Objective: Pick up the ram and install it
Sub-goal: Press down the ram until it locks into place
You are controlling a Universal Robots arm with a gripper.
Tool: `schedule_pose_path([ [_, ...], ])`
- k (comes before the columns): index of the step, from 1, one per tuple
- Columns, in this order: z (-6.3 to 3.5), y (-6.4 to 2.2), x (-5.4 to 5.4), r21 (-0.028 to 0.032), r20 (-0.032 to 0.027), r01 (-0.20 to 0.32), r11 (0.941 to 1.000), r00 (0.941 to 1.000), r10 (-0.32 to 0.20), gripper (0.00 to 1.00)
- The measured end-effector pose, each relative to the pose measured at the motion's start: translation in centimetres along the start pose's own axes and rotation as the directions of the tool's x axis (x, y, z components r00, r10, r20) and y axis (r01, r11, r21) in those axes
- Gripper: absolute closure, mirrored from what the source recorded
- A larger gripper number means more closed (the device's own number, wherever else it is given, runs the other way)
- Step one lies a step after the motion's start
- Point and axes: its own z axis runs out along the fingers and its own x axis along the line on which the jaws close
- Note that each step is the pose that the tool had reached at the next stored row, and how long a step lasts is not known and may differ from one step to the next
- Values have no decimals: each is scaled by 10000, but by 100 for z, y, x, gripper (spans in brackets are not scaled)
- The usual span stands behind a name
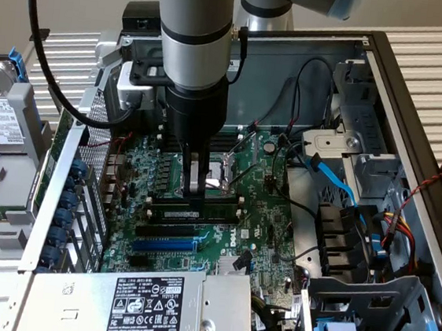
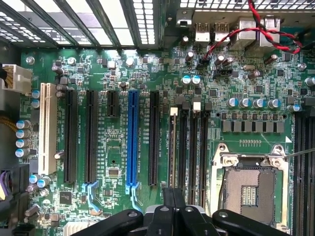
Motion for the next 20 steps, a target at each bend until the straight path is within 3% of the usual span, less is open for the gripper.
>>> schedule_pose_path([
  [10,-159,1,1,0,0,0,10000,10000,0,89],
  [20,-182,1,1,-1,-1,0,10000,10000,0,89],
])
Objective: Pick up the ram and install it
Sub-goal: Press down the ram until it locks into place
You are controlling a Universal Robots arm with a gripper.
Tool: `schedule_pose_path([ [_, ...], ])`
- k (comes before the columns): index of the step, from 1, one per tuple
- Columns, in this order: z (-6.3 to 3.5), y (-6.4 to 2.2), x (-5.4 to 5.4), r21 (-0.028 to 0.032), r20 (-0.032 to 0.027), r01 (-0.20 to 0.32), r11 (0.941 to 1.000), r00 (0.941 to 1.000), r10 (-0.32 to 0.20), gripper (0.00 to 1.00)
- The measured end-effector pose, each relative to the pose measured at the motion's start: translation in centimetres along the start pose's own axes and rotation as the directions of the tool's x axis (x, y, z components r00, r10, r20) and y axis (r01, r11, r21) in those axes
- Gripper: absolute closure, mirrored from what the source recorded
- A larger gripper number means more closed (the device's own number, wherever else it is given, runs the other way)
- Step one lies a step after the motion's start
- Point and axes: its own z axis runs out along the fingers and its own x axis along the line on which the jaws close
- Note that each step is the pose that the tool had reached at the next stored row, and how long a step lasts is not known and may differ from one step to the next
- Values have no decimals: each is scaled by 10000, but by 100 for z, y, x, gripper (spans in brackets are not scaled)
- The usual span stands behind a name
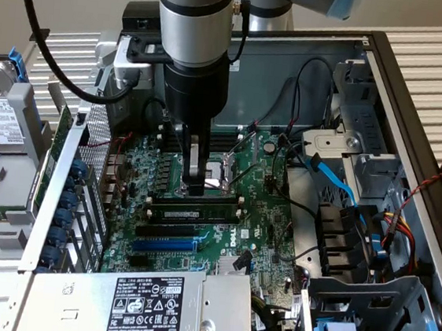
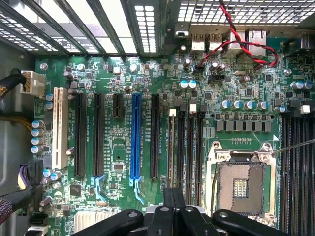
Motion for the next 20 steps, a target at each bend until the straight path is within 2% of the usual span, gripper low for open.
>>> schedule_pose_path([
  [9,0,0,0,-1,0,-91,10000,10000,91,89],
  [14,0,0,0,-3,4,-732,9973,9973,732,89],
  [20,-1,0,0,-5,9,-1467,9892,9892,1467,89],
])
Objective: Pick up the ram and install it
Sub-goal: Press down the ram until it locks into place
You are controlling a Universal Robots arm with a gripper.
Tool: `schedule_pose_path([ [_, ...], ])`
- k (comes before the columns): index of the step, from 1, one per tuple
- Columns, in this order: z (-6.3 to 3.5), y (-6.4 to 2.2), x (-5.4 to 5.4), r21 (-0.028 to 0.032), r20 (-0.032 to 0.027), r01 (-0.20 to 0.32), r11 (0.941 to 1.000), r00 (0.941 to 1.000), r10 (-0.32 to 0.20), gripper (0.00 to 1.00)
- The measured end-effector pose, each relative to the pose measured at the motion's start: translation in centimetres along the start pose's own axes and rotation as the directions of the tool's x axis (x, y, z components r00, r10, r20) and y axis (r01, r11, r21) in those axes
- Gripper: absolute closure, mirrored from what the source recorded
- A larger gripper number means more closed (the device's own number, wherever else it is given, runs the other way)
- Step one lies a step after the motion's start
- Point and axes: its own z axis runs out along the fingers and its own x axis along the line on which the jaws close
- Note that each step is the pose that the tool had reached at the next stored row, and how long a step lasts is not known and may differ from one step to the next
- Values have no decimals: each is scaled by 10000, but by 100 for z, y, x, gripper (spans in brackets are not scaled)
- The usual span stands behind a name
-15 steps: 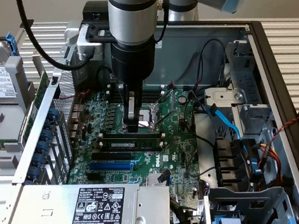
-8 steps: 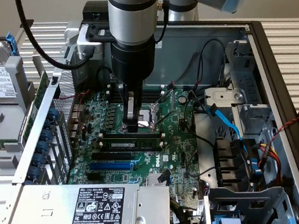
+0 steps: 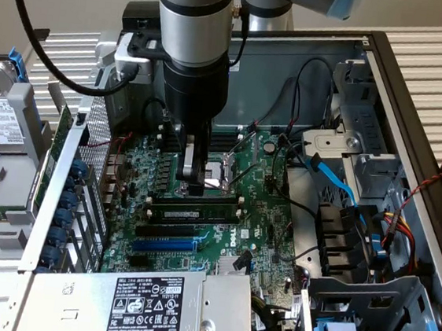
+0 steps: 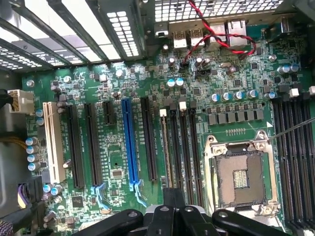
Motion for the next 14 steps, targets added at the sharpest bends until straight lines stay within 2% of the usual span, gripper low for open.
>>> schedule_pose_path([
  [6,-6,0,0,-2,4,-613,9981,9981,613,89],
  [14,-8,0,0,3,-25,-1454,9894,9894,1454,89],
])
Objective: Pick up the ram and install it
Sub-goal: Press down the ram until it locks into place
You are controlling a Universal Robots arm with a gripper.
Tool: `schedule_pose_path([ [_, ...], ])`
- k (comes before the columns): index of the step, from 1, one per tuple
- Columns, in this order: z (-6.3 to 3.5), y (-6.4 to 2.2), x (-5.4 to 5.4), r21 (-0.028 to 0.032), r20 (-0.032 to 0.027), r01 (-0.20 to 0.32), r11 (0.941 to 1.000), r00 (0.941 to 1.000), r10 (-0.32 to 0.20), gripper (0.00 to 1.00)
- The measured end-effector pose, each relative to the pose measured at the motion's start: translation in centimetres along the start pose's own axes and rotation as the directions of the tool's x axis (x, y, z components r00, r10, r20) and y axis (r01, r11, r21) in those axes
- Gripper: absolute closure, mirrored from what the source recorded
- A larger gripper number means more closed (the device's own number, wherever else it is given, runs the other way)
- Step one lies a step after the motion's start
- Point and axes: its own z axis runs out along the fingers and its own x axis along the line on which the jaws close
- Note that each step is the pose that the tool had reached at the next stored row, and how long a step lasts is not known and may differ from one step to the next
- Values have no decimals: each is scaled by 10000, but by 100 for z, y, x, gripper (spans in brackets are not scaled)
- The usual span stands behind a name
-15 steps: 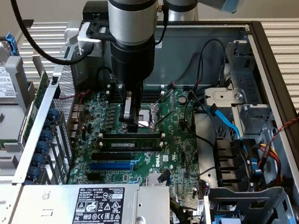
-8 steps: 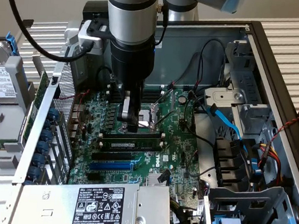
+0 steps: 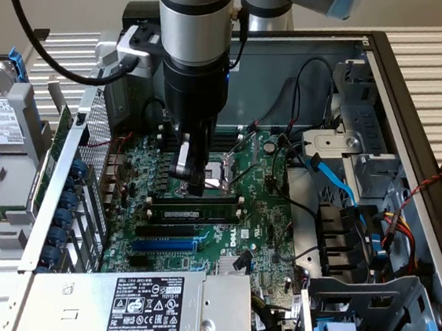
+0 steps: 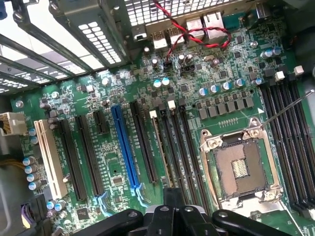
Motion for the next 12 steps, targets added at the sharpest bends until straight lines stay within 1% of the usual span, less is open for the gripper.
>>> schedule_pose_path([
  [6,-12,0,0,9,-33,-604,9982,9982,604,89],
  [10,-25,0,1,28,-87,-974,9952,9952,974,89],
  [12,-31,0,0,36,-104,-1163,9932,9932,1163,89],
])
